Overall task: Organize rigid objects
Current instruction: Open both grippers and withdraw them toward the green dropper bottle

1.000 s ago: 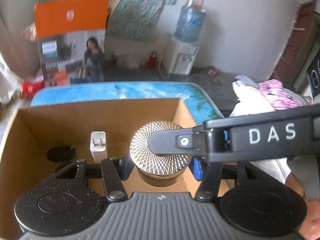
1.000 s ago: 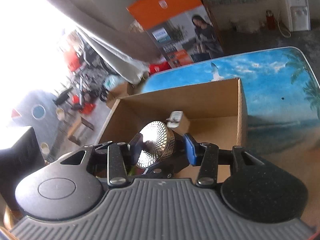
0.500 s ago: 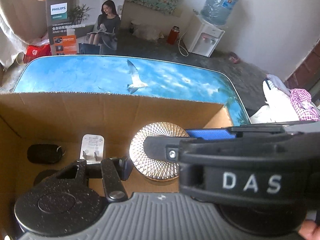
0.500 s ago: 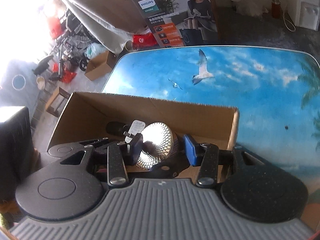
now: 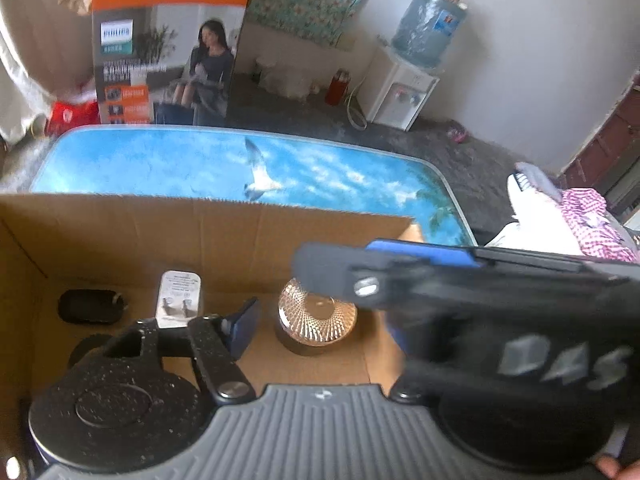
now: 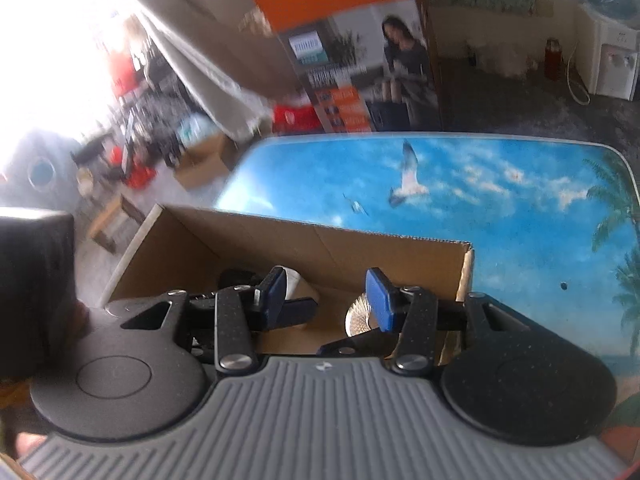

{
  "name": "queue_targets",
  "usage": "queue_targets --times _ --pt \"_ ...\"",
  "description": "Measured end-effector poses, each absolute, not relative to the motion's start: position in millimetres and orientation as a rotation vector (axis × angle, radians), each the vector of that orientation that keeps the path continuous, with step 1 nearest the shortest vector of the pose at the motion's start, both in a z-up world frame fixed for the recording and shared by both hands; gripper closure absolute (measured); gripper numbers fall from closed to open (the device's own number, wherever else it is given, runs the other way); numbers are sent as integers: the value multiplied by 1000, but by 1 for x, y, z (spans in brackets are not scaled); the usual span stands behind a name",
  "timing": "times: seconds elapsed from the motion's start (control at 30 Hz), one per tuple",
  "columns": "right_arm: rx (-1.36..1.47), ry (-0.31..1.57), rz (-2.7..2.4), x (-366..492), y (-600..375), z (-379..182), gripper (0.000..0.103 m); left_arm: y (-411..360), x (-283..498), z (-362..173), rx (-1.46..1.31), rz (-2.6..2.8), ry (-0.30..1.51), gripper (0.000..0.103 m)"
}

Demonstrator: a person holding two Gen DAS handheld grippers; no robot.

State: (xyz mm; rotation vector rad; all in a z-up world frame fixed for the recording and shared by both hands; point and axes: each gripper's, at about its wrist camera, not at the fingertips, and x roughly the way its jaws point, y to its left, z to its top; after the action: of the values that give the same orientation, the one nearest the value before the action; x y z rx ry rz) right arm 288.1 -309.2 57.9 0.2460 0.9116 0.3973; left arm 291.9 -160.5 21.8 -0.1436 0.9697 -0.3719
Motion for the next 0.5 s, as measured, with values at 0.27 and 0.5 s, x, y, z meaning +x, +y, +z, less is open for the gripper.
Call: queue_targets --times 0.27,0.5 --pt "449 649 395 182 -348 108 57 -154 209 63 -23 -432 838 15" --pt "545 582 382 92 -362 99 53 -131 129 80 51 -504 762 11"
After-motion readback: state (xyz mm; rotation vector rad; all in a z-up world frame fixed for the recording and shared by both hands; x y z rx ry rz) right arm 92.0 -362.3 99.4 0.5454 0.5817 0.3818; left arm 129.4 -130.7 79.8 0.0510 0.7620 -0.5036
